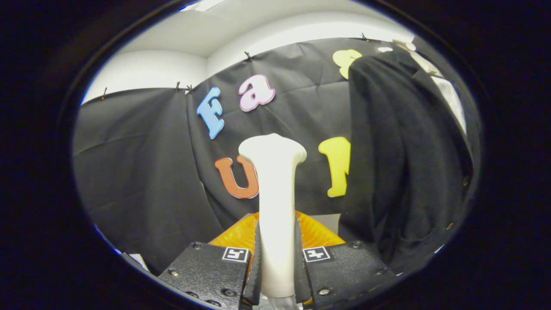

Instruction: Iron the clothes twice with a garment steamer, once on the left side and once on the right side.

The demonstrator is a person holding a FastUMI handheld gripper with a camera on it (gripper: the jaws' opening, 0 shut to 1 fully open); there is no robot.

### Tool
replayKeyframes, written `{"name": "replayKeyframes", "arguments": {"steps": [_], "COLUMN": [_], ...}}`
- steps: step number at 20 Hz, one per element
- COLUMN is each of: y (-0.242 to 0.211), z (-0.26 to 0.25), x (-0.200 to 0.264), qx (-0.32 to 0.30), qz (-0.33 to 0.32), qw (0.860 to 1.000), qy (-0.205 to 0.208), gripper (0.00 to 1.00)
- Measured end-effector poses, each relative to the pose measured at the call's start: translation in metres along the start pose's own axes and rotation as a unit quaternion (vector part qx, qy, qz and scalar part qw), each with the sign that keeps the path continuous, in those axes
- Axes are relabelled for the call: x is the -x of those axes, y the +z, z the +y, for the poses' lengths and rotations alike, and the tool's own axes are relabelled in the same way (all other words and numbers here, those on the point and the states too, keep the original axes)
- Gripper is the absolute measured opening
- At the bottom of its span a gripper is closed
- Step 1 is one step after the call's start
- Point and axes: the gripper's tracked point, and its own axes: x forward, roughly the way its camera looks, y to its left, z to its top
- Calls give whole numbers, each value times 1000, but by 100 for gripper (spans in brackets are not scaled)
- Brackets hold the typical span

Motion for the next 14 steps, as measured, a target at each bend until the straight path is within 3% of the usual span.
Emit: {"name": "replayKeyframes", "arguments": {"steps": [4,14], "y": [42,96], "z": [-19,-140], "x": [55,146], "qx": [6,58], "qz": [-66,-132], "qw": [998,977], "qy": [-17,-157], "gripper": [33,33]}}
